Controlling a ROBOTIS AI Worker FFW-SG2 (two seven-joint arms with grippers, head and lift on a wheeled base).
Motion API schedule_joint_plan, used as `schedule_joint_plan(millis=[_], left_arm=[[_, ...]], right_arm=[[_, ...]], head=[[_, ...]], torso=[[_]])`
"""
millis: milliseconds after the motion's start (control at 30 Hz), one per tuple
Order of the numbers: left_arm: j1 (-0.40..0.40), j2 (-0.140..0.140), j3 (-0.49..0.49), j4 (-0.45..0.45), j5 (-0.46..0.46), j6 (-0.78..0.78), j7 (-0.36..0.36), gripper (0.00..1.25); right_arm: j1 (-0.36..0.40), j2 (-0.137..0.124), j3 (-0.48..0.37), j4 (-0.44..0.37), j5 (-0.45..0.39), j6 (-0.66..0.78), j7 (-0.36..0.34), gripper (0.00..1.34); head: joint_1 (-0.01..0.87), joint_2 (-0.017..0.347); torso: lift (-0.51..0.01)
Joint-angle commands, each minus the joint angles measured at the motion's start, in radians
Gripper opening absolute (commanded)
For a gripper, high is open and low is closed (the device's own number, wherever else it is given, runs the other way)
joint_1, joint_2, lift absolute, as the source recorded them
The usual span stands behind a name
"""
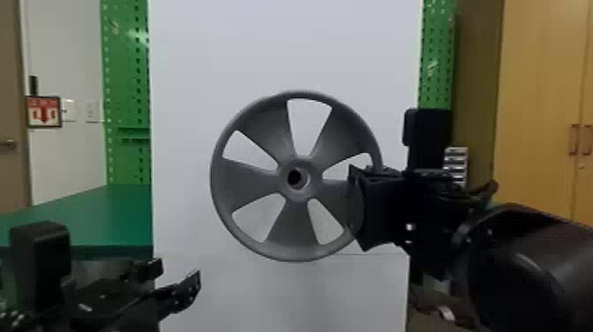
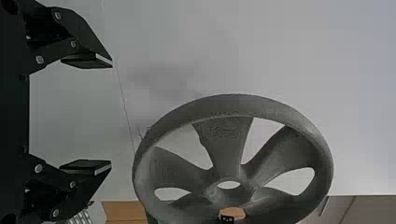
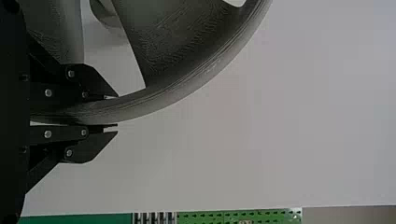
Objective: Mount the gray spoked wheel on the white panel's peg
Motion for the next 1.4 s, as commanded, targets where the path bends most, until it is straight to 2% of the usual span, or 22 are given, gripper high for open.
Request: schedule_joint_plan(millis=[0, 433, 733, 1367], left_arm=[[-0.001, 0.0, -0.002, 0.0, 0.001, 0.0, 0.0, 0.77], [-0.001, 0.0, -0.002, 0.0, 0.001, 0.0, 0.0, 0.77], [-0.002, 0.0, -0.005, 0.0, 0.001, 0.0, 0.0, 0.77], [-0.012, 0.008, -0.014, 0.006, 0.005, 0.0, 0.0, 0.77]], right_arm=[[-0.004, -0.002, -0.002, 0.011, 0.001, -0.014, 0.0, 0.15], [-0.017, -0.011, -0.008, 0.077, 0.002, -0.068, 0.002, 0.15], [-0.036, -0.008, -0.011, 0.126, 0.015, -0.088, 0.063, 0.15], [-0.071, -0.002, 0.004, 0.218, 0.021, -0.132, 0.111, 0.15]], head=[[0.097, -0.008], [0.097, -0.008], [0.097, -0.008], [0.097, -0.008]], torso=[[-0.48], [-0.48], [-0.48], [-0.48]])
